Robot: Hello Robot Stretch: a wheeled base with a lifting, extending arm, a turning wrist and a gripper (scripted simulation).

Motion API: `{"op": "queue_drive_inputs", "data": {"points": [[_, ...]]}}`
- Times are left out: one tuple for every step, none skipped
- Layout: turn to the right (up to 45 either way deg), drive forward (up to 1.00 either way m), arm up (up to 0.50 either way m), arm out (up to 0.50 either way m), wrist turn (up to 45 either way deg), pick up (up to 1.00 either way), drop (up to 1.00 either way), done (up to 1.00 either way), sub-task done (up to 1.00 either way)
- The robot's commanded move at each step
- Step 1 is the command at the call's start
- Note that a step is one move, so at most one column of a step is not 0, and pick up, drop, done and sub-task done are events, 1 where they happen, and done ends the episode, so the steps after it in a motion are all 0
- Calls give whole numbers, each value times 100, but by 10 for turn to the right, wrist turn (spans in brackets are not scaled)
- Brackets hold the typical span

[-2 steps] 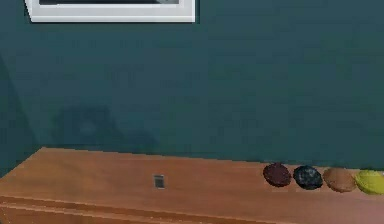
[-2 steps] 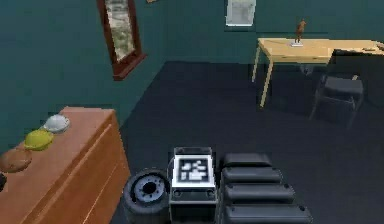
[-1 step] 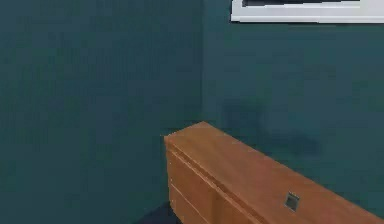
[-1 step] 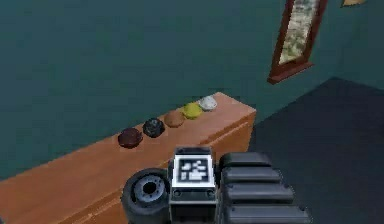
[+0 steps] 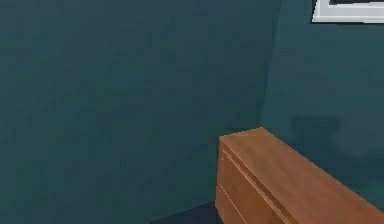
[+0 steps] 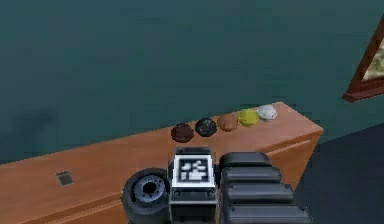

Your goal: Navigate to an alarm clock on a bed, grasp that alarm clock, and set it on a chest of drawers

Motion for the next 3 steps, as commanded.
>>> {"op": "queue_drive_inputs", "data": {"points": [[0,0,0,48,0,0,0,0,0],[0,0,0,0,450,0,0,0,0],[0,0,0,0,330,0,0,0,0]]}}
